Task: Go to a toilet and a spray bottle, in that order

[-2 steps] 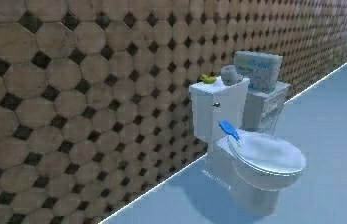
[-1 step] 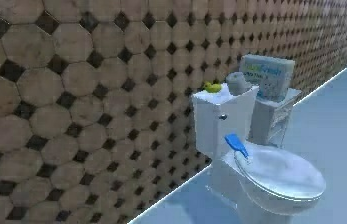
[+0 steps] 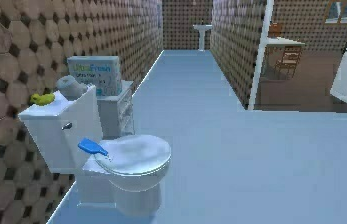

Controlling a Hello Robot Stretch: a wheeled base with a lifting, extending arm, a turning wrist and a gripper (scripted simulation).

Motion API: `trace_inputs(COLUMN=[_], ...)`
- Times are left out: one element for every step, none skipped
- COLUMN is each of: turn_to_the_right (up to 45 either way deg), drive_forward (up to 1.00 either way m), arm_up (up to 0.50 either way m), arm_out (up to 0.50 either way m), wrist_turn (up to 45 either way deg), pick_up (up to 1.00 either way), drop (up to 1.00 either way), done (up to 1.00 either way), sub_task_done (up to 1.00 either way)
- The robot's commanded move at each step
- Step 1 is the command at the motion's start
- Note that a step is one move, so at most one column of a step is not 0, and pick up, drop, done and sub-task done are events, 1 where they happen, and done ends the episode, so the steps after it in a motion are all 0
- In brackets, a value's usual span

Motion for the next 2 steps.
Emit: trace_inputs(turn_to_the_right=[15.0,0.0], drive_forward=[0.0,0.4], arm_up=[0.0,0.0], arm_out=[0.0,0.0], wrist_turn=[0.0,0.0], pick_up=[0.0,0.0], drop=[0.0,0.0], done=[0.0,0.0], sub_task_done=[0.0,0.0])
